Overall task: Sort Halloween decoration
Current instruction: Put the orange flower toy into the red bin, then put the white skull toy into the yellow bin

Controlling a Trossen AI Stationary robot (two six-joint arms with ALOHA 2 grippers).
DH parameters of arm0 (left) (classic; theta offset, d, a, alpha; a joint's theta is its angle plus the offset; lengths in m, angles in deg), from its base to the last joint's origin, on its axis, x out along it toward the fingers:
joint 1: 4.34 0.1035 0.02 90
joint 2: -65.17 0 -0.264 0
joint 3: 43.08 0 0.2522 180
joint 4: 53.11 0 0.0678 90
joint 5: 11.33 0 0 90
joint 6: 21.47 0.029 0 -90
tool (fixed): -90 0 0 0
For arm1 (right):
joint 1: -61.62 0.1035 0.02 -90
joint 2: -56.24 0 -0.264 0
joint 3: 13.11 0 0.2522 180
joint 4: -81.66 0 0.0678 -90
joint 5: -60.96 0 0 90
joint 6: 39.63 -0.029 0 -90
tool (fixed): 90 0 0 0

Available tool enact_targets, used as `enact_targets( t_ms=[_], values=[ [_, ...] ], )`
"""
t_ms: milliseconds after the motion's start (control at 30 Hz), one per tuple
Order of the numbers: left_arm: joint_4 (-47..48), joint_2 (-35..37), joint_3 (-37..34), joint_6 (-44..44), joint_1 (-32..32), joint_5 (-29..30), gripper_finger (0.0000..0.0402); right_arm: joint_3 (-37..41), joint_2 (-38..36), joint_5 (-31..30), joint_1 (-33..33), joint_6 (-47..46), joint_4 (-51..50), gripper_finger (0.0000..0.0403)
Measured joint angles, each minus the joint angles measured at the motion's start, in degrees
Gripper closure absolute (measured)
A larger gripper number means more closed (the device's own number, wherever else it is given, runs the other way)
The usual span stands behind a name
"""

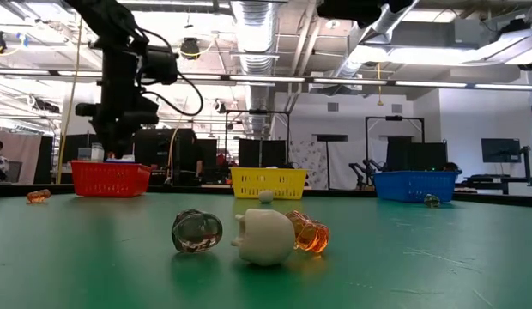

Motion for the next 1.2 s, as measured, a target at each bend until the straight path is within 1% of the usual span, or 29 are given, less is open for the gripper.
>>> enact_targets(
  t_ms=[133, 267, 333, 400, 433, 500, 600, 767, 833, 933, 1000, 1033, 1100, 1133, 1200],
  values=[
    [-2.76, -0.07, 0.0, 0.95, 1.02, -0.23, 0.0255, 0.0, 0.0, -0.02, 0.0, 0.0, -0.62, 0.0227],
    [-1.82, -0.07, 0.5, 2.74, 1.14, -0.51, 0.0219, 0.0, 0.0, -0.04, 0.0, -0.02, -1.25, 0.0227],
    [-0.27, 0.44, 1.27, 2.99, 0.07, -3.02, 0.0208, 0.0, 0.0, -0.06, 0.0, -0.04, -1.46, 0.0227],
    [1.26, 2.12, 1.34, 3.09, -3.3, -7.64, 0.0204, 0.0, 0.0, -0.07, 0.0, -0.33, -1.45, 0.0227],
    [1.64, 3.12, 1.1, 2.88, -5.93, -9.55, 0.0204, 0.0, 0.0, -0.04, 0.0, -0.68, -1.46, 0.0227],
    [1.99, 5.22, 0.23, 0.23, -12.68, -10.44, 0.0203, 0.0, 0.0, -0.03, 0.0, -1.58, -1.47, 0.0227],
    [2.81, 7.63, -0.9, -5.84, -24.26, -9.81, 0.0203, 0.0, 0.0, -0.02, 0.0, -1.97, -1.48, 0.0227],
    [2.04, 8.68, -5.2, -20.19, -42.59, -7.08, 0.0203, 0.0, 0.0, 0.0, 0.07, -3.02, -1.48, 0.0227],
    [0.81, 8.67, -7.54, -24.14, -49.29, -9.93, 0.0203, 0.0, 0.0, 0.02, 0.07, -4.3, -1.52, 0.0227],
    [-3.54, 8.63, -10.22, -28.34, -59.99, -17.03, 0.0203, 0.0, 0.0, 0.02, 0.07, -4.59, -1.55, 0.0227],
    [-7.61, 8.65, -10.64, -31.53, -67.67, -19.12, 0.0203, 0.0, 0.0, 0.02, 0.07, -4.61, -1.53, 0.0227],
    [-10.46, 8.65, -10.64, -33.22, -71.35, -18.92, 0.0203, 0.0, 0.0, 0.02, 0.07, -4.59, -1.57, 0.0227],
    [-18.16, 8.65, -10.64, -33.68, -78.38, -17.58, 0.0203, 0.0, 0.0, 0.02, 0.07, -4.59, -1.57, 0.0227],
    [-21.74, 8.65, -10.62, -32.83, -81.9, -15.38, 0.0203, 0.0, 0.0, 0.03, 0.07, -4.59, -1.57, 0.0227],
    [-25.74, 8.54, -10.56, -28.56, -88.78, -8.79, 0.0203, 0.0, 0.0, 0.04, 0.02, -4.54, -1.55, 0.0227]
  ],
)
